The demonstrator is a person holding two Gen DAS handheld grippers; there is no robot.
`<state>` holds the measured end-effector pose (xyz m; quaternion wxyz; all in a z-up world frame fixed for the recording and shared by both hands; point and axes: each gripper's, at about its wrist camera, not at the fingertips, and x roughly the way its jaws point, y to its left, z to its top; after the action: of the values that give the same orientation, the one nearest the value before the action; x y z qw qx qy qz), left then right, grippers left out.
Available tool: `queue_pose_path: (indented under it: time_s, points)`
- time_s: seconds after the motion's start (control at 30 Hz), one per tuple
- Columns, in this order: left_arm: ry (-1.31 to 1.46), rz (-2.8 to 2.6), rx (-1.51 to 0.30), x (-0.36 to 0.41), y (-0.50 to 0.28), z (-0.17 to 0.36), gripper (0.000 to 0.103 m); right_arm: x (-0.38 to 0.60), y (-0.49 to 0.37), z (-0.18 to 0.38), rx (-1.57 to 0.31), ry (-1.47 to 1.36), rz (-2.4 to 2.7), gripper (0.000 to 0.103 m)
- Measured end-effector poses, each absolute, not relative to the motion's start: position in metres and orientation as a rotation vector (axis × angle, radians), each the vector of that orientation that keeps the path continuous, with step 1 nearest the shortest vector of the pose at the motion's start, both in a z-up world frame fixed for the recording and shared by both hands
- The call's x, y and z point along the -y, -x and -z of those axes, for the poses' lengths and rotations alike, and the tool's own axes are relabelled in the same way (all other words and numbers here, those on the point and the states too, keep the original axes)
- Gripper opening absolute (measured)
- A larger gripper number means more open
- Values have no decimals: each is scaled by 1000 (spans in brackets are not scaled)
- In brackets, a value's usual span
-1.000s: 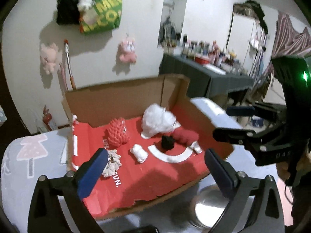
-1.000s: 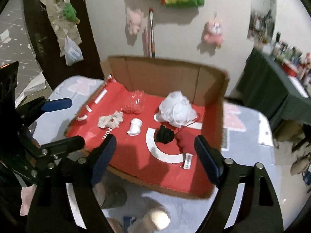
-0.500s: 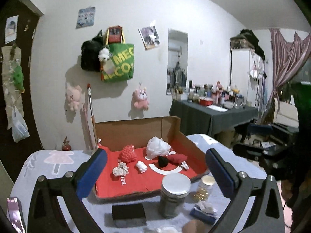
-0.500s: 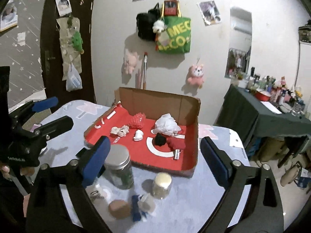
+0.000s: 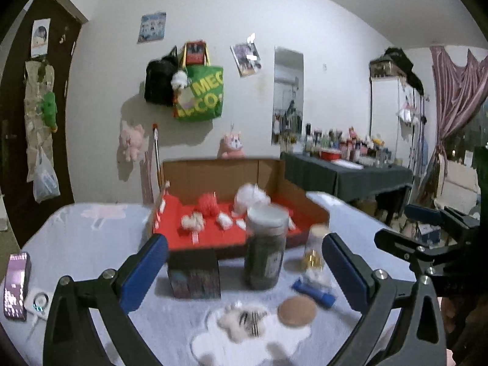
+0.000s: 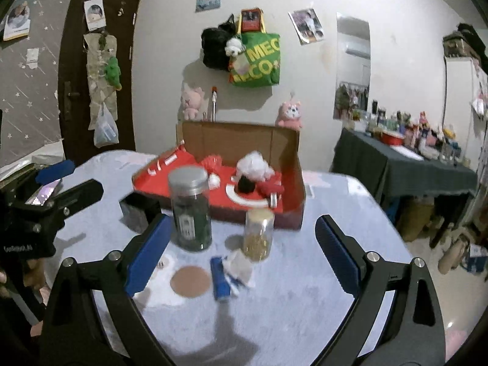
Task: Organize soft objects
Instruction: 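Move both tools back from the box toward the table items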
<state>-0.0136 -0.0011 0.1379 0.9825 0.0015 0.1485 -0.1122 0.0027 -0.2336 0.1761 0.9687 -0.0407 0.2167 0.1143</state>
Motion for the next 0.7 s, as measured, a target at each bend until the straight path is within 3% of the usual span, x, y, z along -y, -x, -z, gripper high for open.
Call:
queue_pose_path:
  time_s: [0.33,0.7]
  points:
    - [16,231,-463,4,-2,-77,103,235,-17,-112,-579,45,-230,96]
    - [30,228,-619,3,-32,-44,103,248,-51,-91,-690,-24,-258,96]
